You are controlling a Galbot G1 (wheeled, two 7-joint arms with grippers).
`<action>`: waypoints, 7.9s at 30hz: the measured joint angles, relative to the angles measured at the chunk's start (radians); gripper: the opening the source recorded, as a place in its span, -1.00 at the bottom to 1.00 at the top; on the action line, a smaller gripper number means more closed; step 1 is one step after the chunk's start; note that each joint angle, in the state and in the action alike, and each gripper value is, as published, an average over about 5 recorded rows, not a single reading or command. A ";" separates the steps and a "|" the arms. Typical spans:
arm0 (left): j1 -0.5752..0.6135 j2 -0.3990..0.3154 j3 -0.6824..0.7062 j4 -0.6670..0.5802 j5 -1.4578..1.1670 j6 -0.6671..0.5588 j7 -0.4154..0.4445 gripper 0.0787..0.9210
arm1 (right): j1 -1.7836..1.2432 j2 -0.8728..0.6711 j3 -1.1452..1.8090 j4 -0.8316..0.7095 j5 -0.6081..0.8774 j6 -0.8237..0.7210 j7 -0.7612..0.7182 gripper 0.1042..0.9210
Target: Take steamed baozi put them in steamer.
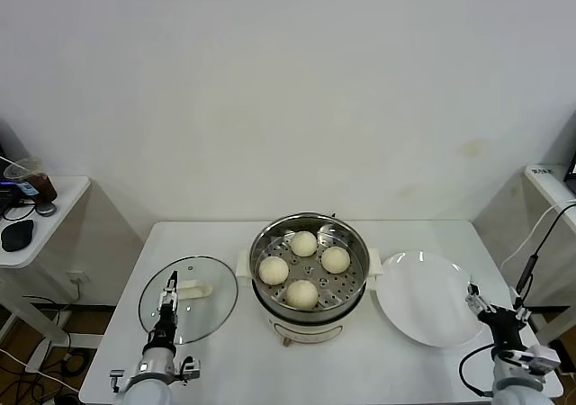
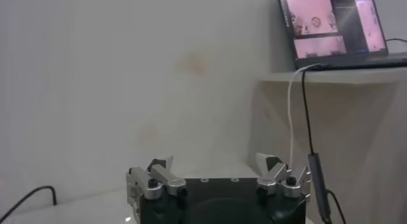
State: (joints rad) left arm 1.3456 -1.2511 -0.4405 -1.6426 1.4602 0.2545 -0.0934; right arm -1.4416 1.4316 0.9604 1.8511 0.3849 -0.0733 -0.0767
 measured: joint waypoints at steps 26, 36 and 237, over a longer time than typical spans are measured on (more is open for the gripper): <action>-0.140 -0.035 0.034 0.170 -0.058 0.071 -0.019 0.77 | 0.011 0.015 0.001 -0.058 -0.024 0.011 0.004 0.76; -0.193 -0.038 0.040 0.225 -0.092 0.074 -0.026 0.77 | 0.019 0.020 -0.001 -0.083 -0.037 0.014 0.005 0.76; -0.077 -0.164 0.348 -0.559 -0.087 0.364 0.259 0.77 | -0.009 0.070 -0.070 -0.067 -0.117 0.040 -0.054 0.76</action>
State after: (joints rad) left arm 1.2683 -1.4147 -0.0929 -2.2018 1.3729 0.6181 0.1658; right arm -1.4505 1.5018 0.8905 1.7844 0.2679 -0.0329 -0.1303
